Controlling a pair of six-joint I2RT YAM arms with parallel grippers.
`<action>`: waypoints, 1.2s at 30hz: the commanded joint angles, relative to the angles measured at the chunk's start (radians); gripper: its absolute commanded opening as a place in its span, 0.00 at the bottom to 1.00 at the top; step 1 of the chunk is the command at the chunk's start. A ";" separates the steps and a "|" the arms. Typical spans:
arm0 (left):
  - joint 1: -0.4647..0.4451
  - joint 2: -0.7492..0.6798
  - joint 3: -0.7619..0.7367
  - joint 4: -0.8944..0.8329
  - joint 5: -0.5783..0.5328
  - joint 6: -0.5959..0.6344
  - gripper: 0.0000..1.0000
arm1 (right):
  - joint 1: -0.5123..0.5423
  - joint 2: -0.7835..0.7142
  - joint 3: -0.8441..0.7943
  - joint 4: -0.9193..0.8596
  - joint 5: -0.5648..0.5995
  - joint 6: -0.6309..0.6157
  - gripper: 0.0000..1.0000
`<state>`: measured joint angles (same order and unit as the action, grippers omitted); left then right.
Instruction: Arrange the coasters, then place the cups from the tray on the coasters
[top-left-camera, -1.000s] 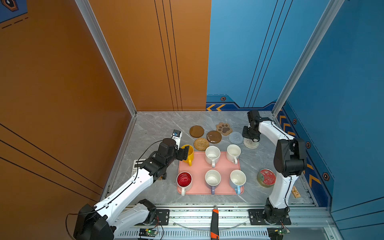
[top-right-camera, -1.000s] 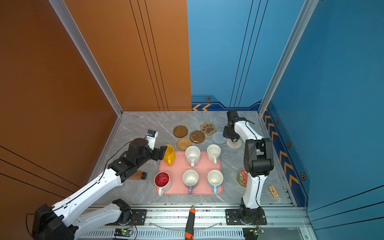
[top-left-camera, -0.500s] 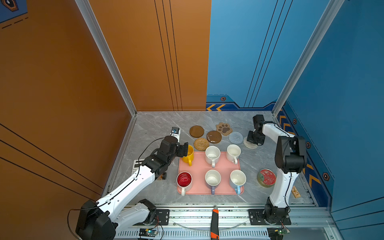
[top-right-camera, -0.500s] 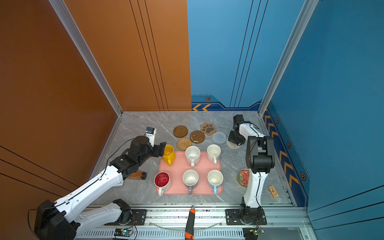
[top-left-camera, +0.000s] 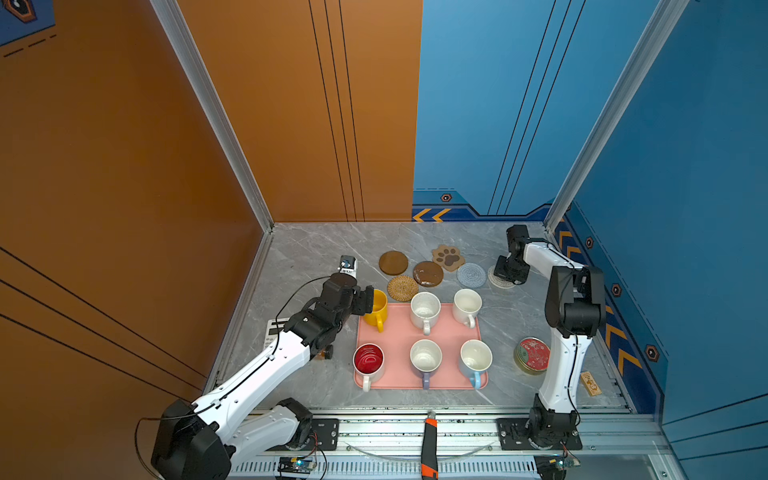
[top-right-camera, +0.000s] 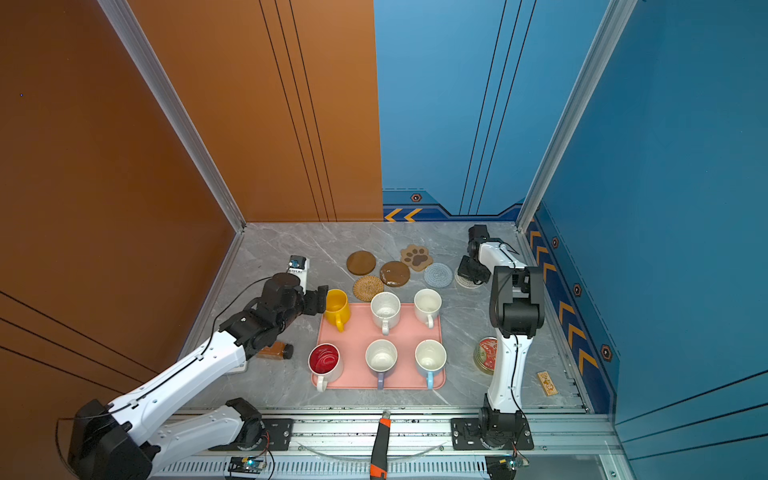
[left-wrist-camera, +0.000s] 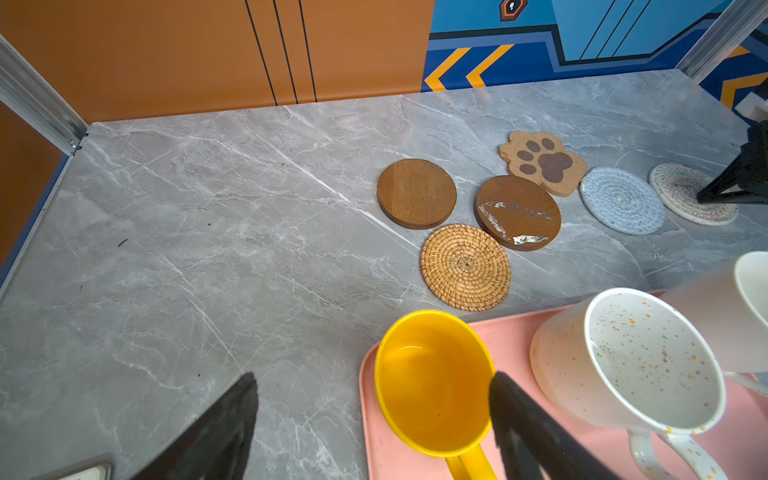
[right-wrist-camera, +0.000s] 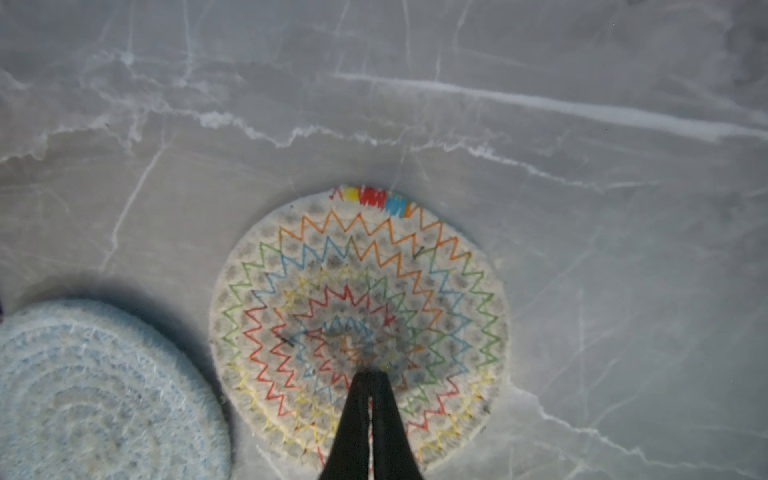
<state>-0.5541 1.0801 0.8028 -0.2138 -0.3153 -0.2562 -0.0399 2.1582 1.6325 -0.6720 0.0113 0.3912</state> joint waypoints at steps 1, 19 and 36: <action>-0.012 -0.002 0.032 -0.020 -0.024 -0.014 0.87 | -0.012 0.071 0.017 -0.013 -0.019 0.017 0.02; -0.019 -0.006 0.027 -0.020 -0.021 -0.018 0.88 | 0.152 -0.077 0.027 -0.027 -0.010 -0.012 0.06; -0.024 -0.088 -0.005 -0.050 -0.058 -0.011 0.87 | 0.232 0.035 0.056 -0.036 -0.013 0.009 0.07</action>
<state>-0.5705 1.0100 0.8028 -0.2379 -0.3462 -0.2626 0.1970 2.1956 1.6989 -0.6727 -0.0170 0.3908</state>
